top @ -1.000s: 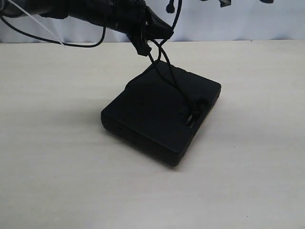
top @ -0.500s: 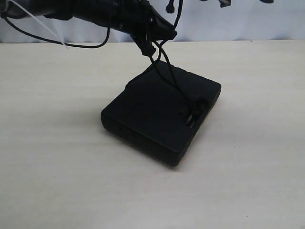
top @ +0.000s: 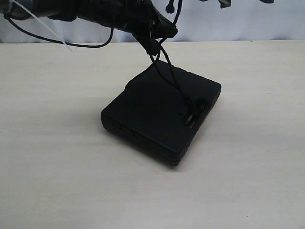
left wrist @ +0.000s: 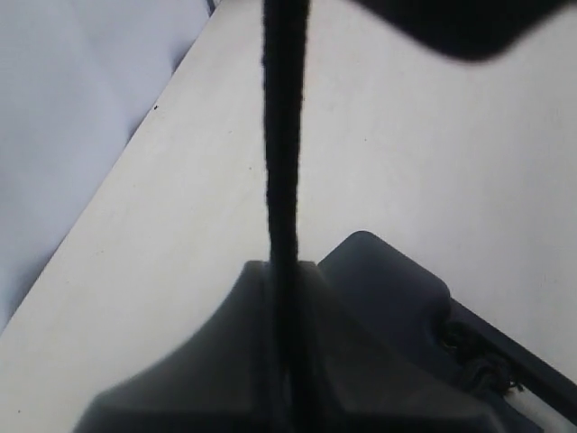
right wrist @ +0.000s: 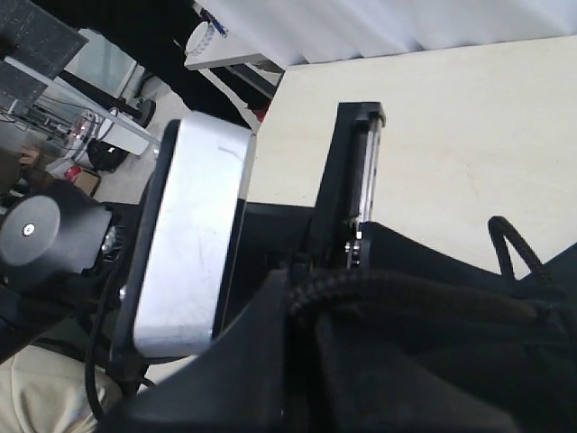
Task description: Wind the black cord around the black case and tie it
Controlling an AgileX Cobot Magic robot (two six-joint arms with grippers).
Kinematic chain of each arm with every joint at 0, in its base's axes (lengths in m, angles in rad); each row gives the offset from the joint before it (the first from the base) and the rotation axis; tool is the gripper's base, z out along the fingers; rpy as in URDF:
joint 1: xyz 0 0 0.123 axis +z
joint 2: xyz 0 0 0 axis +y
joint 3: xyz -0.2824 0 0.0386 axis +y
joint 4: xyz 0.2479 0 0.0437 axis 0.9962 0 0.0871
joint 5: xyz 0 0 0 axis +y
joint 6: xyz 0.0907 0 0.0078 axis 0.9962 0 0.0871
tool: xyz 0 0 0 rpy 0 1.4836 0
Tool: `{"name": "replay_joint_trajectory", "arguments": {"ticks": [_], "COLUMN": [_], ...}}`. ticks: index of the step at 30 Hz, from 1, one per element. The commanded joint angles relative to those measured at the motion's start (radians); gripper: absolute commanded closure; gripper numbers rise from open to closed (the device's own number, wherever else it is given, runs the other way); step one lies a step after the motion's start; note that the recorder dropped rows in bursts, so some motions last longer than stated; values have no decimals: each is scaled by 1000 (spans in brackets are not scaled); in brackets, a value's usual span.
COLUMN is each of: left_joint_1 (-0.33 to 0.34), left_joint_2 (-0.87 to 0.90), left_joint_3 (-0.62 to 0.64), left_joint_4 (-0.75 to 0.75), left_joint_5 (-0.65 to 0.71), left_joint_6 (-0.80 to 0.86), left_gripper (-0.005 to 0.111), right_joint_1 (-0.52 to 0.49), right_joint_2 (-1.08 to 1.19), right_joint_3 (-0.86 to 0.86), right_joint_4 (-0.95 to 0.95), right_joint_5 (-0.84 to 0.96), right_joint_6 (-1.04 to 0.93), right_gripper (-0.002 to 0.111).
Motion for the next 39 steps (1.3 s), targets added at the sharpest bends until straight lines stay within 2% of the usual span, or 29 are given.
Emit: {"name": "replay_joint_trajectory", "arguments": {"ticks": [1, 7, 11, 15, 19, 23, 27, 30, 36, 39], "left_joint_1": [2, 33, 83, 148, 208, 268, 313, 342, 373, 373], "left_joint_2": [-8, -29, -32, -32, -32, -32, -32, -32, -32, -32], "left_joint_3": [-4, -4, -4, -4, -4, -4, -4, 3, 3, 3], "left_joint_4": [-9, -1, 12, 43, 62, 152, 256, 281, 282, 304], "left_joint_5": [-6, -14, -28, -28, -3, -3, -1, -1, 22, 24], "left_joint_6": [-65, -158, -254, -345, -407, -490, -575, -598, -618, -622], "left_gripper": [107, 107, 107, 107, 107, 107, 107, 107, 107, 107], "right_joint_1": [-5, -5, -5, -5, -5, -5, -5, -1, 4, 23], "right_joint_2": [-2, -16, -29, -31, -31, -31, -29, -29, -21, 0], "right_joint_3": [-4, -4, -4, 0, 30, 108, 234, 342, 505, 544], "right_joint_4": [-87, -342, -524, -644, -656, -714, -825, -832, -746, -721], "right_joint_5": [2, 50, 135, 196, 202, 147, 30, -91, -300, -347], "right_joint_6": [74, 159, 159, 159, 173, 242, 390, 423, 423, 418], "right_gripper": [91, 68, 53, 44, 43, 43, 43, 43, 43, 43]}}
